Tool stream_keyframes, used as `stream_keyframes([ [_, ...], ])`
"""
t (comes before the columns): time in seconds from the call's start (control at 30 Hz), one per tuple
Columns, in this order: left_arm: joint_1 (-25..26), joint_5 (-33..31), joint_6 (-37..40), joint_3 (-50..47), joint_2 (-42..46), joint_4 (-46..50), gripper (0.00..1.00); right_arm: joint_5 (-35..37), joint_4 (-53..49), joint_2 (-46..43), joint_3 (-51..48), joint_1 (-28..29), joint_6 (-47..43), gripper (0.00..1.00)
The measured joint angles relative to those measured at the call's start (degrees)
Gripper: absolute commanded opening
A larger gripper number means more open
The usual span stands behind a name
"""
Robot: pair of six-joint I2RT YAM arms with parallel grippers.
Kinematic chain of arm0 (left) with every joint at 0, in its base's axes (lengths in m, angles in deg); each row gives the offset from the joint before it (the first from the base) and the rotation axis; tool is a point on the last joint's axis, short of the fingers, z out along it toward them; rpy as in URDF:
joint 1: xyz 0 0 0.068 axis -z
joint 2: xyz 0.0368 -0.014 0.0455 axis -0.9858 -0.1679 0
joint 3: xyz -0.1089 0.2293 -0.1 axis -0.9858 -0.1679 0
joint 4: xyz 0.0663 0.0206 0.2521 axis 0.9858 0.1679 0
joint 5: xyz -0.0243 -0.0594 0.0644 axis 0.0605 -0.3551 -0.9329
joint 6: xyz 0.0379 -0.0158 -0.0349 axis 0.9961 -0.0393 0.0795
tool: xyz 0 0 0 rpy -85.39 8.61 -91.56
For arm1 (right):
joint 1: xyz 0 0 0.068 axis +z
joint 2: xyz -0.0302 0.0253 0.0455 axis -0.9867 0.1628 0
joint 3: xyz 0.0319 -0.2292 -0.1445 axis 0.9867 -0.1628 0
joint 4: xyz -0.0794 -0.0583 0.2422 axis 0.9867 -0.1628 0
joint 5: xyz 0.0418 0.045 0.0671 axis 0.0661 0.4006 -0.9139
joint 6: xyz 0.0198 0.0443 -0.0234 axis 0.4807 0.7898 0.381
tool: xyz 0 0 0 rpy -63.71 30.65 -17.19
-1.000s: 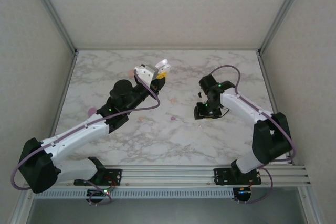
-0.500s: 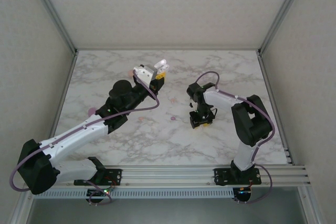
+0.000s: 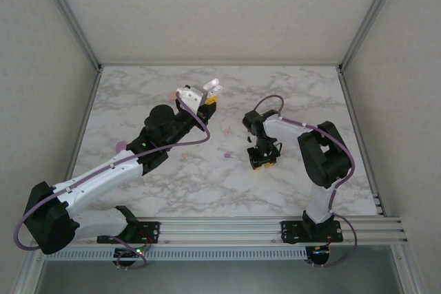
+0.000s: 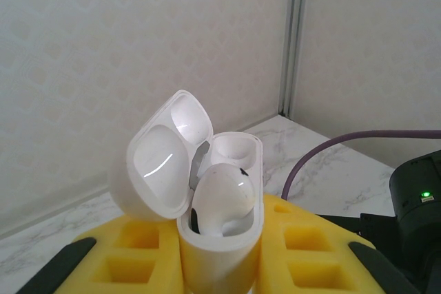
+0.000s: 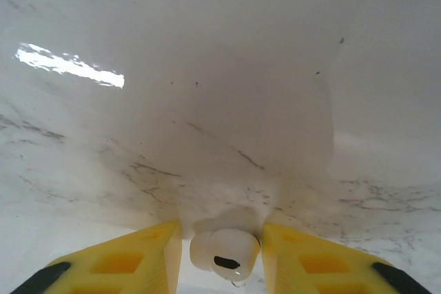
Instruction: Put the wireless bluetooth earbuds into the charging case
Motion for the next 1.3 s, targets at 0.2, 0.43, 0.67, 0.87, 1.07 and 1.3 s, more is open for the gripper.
stream_keyframes([
  [0.2,-0.11,0.0,0.0,0.0,0.0,0.2,0.19,0.52,-0.11,0.09,0.11,0.07,0.04,0.27],
  [0.43,-0.22,-0.17,-0.02,0.0,-0.04,0.2,0.19,1.01,-0.11,0.04,0.11,0.07,0.46,0.24],
  [0.67,-0.22,-0.15,-0.04,0.0,-1.11,0.15,0.19,2.32,0.2,-4.04,0.35,0.22,2.08,0.24],
  [0.87,-0.22,0.98,-1.4,0.02,-4.44,-0.09,0.19,4.63,-0.87,-16.0,9.35,0.22,2.93,0.24],
  [1.07,-0.22,4.48,-3.72,1.03,-8.28,-0.57,0.2,5.55,4.92,-28.61,20.7,0.24,2.16,0.26],
  [1.3,-0.22,9.55,-5.25,3.56,-10.19,-1.16,0.2,2.19,14.67,-32.15,24.26,0.28,1.29,0.25],
])
